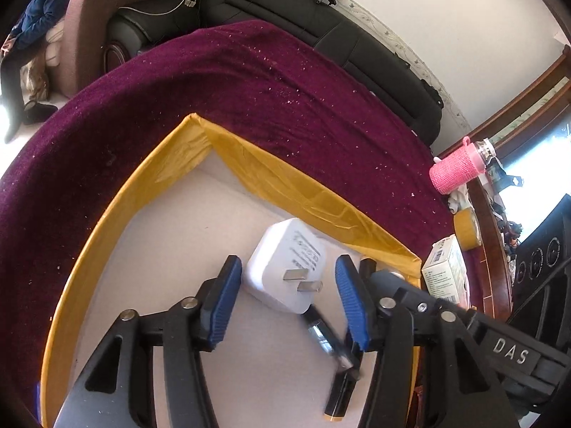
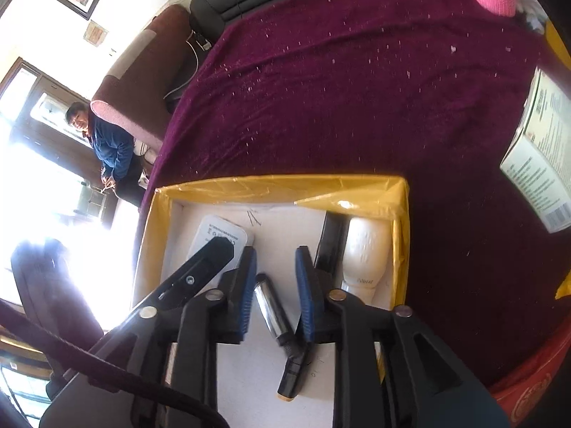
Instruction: Organize objects
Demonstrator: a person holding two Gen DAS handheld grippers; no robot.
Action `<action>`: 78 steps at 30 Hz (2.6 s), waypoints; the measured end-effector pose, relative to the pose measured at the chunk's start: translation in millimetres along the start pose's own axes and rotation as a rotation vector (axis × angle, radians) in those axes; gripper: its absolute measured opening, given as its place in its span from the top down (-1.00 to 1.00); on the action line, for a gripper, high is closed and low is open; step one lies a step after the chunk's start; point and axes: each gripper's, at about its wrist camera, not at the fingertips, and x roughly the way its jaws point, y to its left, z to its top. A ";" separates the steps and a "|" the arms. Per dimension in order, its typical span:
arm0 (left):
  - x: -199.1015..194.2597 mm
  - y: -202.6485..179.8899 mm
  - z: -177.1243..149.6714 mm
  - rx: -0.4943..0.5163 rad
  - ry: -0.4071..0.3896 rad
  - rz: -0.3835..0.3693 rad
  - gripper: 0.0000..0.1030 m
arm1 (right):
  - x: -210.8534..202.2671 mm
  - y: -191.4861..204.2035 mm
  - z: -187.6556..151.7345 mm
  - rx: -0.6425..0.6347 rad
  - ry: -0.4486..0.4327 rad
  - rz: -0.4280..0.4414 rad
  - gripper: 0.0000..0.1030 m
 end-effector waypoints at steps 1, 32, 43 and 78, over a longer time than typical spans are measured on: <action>-2.8 -2.5 2.0 0.004 -0.007 -0.005 0.05 | -6.3 0.9 -0.6 -0.009 -0.013 -0.003 0.52; -27.1 -69.3 -45.7 -0.077 0.067 -0.192 -0.14 | -257.3 -129.3 -121.8 -0.055 -0.459 -0.223 -0.72; -74.3 -194.1 -137.2 0.616 -0.078 0.066 -0.47 | -291.1 -220.2 -136.5 0.116 -0.587 -0.383 -0.72; 69.7 -303.2 -147.7 0.729 0.150 -0.060 -0.17 | -258.6 -303.8 -141.4 0.207 -0.534 -0.283 -0.71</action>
